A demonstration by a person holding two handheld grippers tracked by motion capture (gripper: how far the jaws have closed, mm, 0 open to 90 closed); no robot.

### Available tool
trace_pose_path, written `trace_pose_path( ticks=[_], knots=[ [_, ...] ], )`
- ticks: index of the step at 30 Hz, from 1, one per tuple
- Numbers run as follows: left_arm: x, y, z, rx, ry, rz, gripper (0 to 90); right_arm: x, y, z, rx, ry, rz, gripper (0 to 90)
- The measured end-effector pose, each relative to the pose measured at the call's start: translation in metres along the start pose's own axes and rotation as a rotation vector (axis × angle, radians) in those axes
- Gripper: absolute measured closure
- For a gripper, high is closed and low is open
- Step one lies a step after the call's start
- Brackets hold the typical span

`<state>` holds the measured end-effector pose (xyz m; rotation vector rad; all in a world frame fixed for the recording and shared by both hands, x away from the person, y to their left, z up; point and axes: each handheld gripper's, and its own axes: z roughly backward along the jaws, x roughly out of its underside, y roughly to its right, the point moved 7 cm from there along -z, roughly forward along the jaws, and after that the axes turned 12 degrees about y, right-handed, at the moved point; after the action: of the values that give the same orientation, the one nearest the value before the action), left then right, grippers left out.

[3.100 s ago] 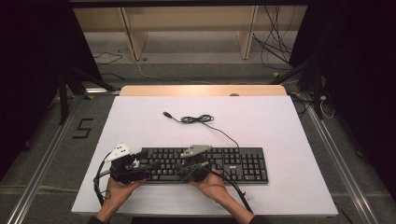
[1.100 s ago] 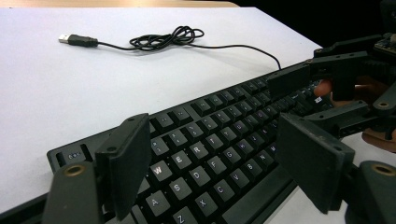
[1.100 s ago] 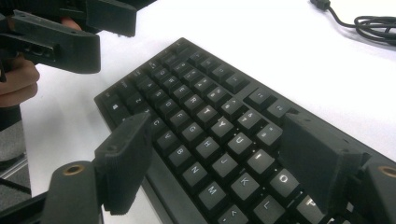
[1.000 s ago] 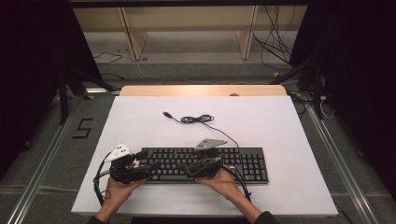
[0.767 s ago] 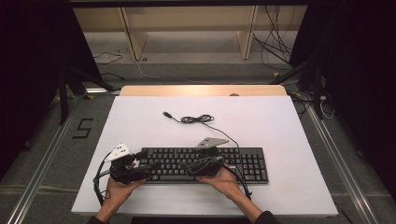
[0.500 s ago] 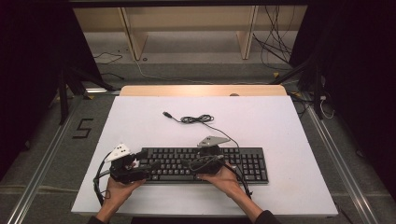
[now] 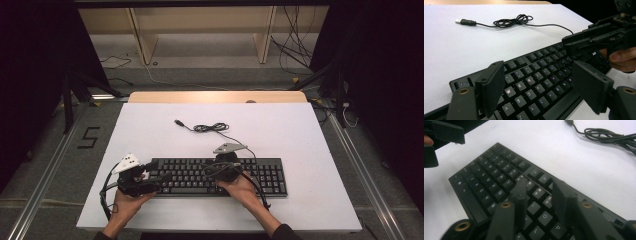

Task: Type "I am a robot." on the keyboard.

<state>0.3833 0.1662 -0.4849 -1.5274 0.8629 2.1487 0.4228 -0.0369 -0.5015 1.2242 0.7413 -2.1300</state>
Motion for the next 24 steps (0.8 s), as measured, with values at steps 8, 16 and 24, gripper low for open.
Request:
trace_pose_path(
  ticks=[8, 16, 24],
  knots=[
    [0.0, 0.0, 0.0, -0.001, 0.001, -0.001, 26.4, 0.006, 0.004, -0.004, 0.028, -0.045, 0.005, 87.1],
    [0.0, 0.0, 0.0, -0.001, 0.0, -0.001, 26.4, 0.012, 0.008, -0.005, 0.047, -0.084, 0.013, 90.0],
    [0.0, 0.0, 0.0, -0.001, 0.0, -0.002, 26.4, 0.019, 0.009, -0.008, 0.046, -0.111, 0.021, 90.0]
  ],
)
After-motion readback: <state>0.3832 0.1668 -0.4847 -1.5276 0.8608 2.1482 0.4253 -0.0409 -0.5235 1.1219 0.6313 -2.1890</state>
